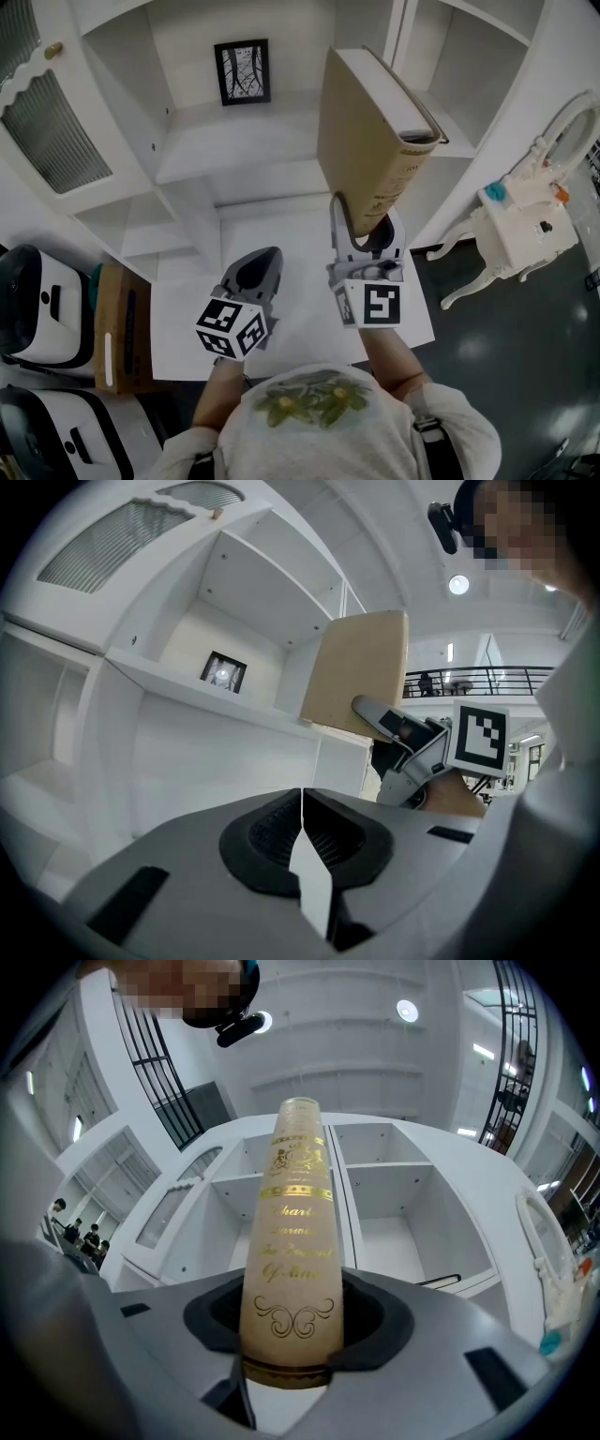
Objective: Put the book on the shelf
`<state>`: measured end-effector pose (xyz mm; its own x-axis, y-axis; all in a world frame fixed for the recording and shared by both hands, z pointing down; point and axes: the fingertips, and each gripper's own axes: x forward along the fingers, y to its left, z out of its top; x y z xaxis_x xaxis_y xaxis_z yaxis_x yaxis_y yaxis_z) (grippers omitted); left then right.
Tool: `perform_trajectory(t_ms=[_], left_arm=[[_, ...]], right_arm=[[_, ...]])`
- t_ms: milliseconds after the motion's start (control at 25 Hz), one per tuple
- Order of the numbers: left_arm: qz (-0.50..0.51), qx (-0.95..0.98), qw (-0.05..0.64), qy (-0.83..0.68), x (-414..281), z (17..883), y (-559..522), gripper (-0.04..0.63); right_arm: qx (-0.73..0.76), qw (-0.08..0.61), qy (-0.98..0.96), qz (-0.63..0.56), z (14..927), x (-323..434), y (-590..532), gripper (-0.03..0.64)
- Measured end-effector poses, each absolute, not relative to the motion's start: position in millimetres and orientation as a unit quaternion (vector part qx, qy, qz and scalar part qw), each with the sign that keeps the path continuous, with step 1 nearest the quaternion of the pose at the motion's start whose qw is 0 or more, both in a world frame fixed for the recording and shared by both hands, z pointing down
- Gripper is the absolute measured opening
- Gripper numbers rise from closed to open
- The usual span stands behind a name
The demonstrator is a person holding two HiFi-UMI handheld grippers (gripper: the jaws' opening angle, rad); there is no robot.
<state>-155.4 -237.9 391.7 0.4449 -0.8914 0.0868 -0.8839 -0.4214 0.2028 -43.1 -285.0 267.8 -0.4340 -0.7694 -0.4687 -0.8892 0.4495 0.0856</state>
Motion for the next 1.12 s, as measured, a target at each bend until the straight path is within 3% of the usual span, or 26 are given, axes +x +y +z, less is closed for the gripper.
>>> perform_trajectory(t_ms=[1120], left_arm=[[-0.013,0.839,0.119,-0.531,-165.5,399.1,-259.0,0.032]], right_arm=[[-0.522,0.173,0.819,0.164,262.8,-55.8,-322.9,0.229]])
